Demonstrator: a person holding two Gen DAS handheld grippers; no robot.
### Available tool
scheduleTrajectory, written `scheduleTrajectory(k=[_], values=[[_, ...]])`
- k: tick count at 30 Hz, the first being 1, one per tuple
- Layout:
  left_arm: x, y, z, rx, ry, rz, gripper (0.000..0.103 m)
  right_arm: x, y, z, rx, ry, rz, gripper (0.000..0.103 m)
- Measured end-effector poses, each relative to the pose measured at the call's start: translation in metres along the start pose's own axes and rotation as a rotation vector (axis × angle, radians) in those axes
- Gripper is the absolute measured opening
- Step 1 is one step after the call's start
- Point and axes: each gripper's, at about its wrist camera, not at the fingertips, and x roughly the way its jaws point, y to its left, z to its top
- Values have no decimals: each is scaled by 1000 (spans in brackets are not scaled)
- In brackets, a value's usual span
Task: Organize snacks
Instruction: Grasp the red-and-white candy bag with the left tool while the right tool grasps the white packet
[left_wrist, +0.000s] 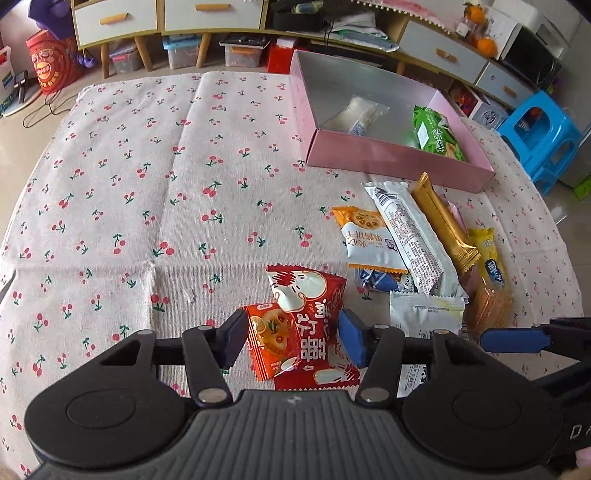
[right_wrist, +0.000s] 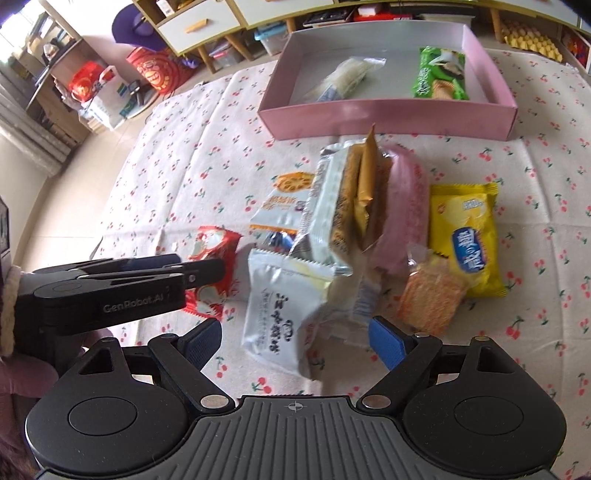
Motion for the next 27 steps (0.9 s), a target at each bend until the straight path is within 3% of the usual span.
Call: scheduleTrajectory(k=[4,8,11,19,21,24,27], values=[[2,2,-1,-7,17,-28,43,2,6,-2,1,10,25,80],[1,3,-4,-1,21,-43,39,7,9,-4,8,15,36,63],[0,2,-4,4,23,-50,34,12,11,-5,15,-6,18,62],[1,6,-3,-9,50,-67,35,23,7,-6,47,-13,11,59],[0,6,-4,-6,53,-65,35,23,7,-7,47,-15,2,51],[-1,5,-5,4,49,-62,25,23,4,-6,60,-11,7,47],[-4,4,-4,13,48,-56,23,20,4,-5,56,-14,20,40]])
